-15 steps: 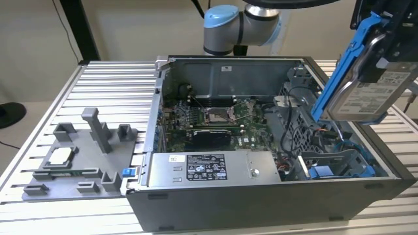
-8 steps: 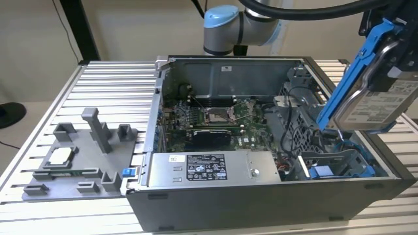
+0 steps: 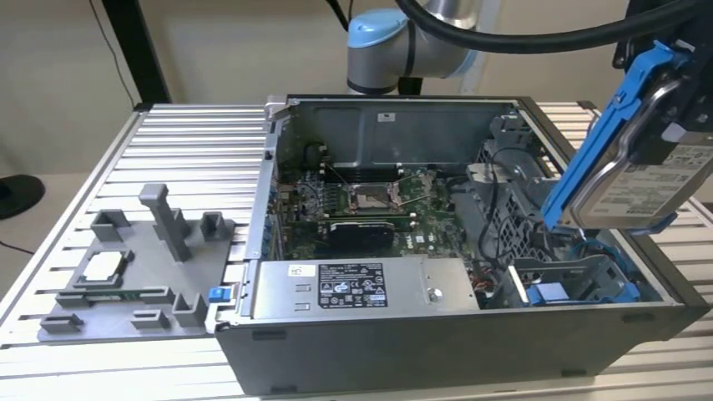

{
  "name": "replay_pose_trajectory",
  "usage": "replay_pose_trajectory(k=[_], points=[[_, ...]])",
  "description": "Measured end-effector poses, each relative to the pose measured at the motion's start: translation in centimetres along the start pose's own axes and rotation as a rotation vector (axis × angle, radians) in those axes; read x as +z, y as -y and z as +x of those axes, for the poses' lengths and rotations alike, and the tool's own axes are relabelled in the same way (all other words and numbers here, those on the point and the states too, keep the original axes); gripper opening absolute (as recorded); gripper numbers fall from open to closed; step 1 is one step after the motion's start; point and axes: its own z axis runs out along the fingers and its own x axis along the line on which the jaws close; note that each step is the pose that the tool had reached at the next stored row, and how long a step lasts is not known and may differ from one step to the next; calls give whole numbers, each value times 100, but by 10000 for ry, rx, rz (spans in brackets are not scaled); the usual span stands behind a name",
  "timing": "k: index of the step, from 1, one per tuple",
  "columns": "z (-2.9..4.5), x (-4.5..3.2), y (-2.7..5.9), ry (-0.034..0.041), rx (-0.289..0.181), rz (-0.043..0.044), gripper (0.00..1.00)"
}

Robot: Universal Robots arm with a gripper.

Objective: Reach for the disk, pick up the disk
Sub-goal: 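Pick up the disk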

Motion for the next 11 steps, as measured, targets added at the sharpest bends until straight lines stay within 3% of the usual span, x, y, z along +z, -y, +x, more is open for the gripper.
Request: replay_pose_trajectory(k=[11], points=[[29,63,20,-1,0,0,0]])
